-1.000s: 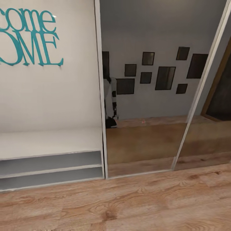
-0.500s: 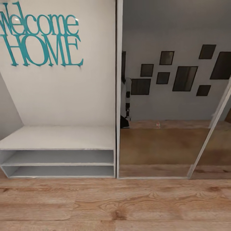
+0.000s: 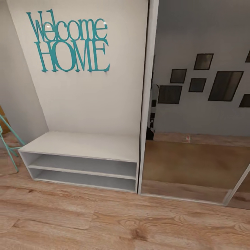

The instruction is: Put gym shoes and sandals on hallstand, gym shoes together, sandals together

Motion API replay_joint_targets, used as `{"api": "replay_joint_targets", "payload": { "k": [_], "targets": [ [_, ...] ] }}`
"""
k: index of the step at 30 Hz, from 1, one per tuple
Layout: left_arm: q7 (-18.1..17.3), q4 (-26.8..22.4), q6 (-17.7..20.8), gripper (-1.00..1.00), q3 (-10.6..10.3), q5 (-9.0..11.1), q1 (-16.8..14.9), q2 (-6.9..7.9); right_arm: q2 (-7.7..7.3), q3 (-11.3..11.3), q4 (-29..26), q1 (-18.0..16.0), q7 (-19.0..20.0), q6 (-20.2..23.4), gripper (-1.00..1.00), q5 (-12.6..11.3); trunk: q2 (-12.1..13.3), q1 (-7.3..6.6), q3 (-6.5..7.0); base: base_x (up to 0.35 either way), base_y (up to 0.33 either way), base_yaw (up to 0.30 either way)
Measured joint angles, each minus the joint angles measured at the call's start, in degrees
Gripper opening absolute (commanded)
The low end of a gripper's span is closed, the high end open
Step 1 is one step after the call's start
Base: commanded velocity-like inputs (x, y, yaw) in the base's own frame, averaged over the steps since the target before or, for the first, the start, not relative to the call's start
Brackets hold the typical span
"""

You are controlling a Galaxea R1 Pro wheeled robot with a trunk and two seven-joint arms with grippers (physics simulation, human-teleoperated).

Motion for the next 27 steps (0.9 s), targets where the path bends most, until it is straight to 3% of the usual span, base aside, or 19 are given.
{"api": "replay_joint_targets", "payload": {
  "k": [27],
  "targets": [
    [0.0, 0.06, 0.0, 1.0, -0.08, 0.0, 0.0, 0.0, 0.06, 0.0, 0.0, 0.0, 0.0, 0.0, 1.0, 0.01, 0.0, 0.0, 0.0, 0.0, 0.0, 0.293]
  ]
}}
